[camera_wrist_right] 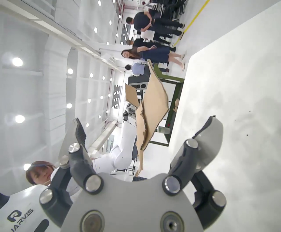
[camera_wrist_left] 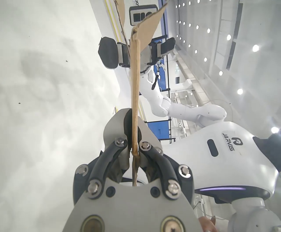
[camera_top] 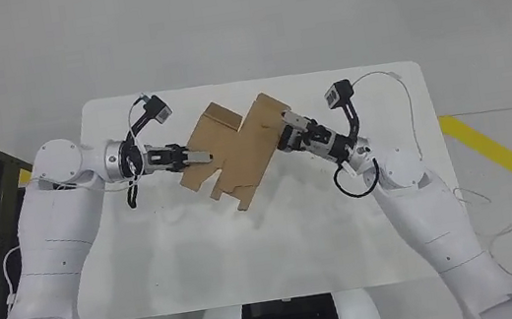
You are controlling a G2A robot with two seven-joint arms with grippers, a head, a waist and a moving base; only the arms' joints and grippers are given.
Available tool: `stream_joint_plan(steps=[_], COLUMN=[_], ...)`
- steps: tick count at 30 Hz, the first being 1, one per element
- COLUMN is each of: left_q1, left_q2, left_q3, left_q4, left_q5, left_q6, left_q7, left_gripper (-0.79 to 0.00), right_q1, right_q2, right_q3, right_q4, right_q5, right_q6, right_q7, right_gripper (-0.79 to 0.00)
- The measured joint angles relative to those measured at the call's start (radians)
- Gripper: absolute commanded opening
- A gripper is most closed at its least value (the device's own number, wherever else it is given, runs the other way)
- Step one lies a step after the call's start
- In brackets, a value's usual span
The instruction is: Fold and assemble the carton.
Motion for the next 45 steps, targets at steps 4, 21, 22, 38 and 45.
stream_joint_plan(steps=[4,21,22,38,45], left_q1=[0.009,-0.003,-0.005,0.031,0.070], left_q2=[0.025,0.083,0.085,0.084,0.072], left_q3=[0.017,0.063,0.064,-0.021,-0.020], left_q4=[-0.027,-0.056,-0.056,0.018,0.010], left_q5=[-0.011,-0.084,-0.086,-0.290,-0.294], left_q6=[0.000,0.000,0.000,-0.142,-0.143], left_q7=[0.000,0.000,0.000,0.241,0.428], left_gripper=[-0.785,-0.785,-0.785,0.000,0.000], right_q1=[0.020,0.059,0.061,0.033,-0.028], right_q2=[0.002,0.005,0.006,0.006,0.000], right_q3=[-0.008,-0.034,-0.036,0.010,0.001], right_q4=[0.020,0.066,0.069,0.068,-0.017], right_q5=[0.058,0.083,0.082,0.067,0.045], right_q6=[-0.010,-0.058,-0.055,0.012,0.070], right_q7=[0.110,0.245,0.245,-0.046,-0.220], right_gripper=[-0.191,-0.785,-0.785,-0.785,-0.785])
